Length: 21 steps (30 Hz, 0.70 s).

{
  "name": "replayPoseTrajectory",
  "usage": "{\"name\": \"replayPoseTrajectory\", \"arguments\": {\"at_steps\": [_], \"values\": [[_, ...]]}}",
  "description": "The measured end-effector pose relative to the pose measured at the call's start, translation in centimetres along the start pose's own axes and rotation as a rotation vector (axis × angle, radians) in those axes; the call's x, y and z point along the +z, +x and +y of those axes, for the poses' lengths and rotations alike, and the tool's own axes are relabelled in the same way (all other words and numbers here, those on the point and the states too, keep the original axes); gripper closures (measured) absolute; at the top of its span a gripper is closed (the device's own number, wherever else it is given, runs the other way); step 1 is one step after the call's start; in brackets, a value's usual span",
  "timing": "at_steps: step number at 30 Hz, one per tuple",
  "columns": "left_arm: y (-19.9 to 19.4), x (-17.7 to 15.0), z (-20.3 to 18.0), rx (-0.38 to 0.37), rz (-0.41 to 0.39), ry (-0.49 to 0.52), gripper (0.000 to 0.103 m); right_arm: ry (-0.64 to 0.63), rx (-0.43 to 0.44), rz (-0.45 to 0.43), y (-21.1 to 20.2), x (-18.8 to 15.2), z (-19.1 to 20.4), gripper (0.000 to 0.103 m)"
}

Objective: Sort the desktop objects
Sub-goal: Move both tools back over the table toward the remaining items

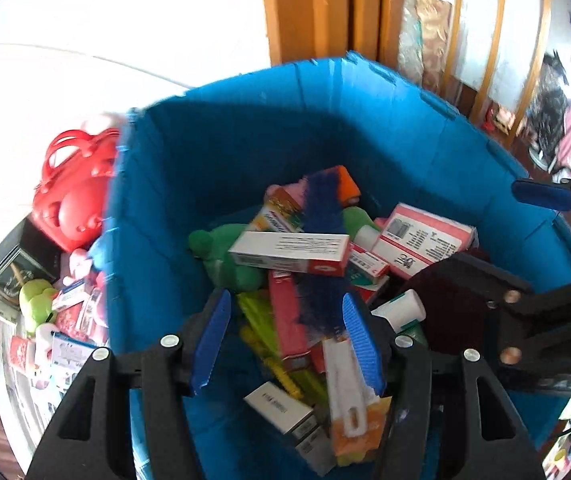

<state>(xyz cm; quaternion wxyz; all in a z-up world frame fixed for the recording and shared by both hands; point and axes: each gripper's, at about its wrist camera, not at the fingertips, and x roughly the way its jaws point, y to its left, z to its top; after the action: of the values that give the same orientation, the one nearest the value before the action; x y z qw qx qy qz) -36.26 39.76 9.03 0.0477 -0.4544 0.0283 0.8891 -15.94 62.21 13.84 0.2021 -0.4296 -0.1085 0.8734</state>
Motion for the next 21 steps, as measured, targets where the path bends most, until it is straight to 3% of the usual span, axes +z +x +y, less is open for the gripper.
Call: {"name": "replayPoseTrajectory", "arguments": {"at_steps": [3,8,12,16,21], "values": [[-2.7,-1.5,3.0,0.007,-0.061,-0.055,0.045,0.004,0.031,-0.068,-2.8,0.7,1.7,0.0],[-7.1,-4.8,9.0,0.08,-0.175,-0.126,0.045,0.004,0.102,-0.165,-6.7,2.0,6.5,0.0],[-9.7,-8.4,14.9,0.143,-0.24,-0.19,0.032,0.008,0.171,-0.236,-8.8,2.7,11.7,0.0],[-10.7,-12.8,21.5,0.207,-0.26,-0.262,0.031,0.024,0.257,-0.289,-9.8,3.1,17.4,0.0],[-9.2,-18.5,29.5,0.295,-0.218,-0.342,0.031,0.033,0.34,-0.29,-9.4,3.2,24.3,0.0]]}}
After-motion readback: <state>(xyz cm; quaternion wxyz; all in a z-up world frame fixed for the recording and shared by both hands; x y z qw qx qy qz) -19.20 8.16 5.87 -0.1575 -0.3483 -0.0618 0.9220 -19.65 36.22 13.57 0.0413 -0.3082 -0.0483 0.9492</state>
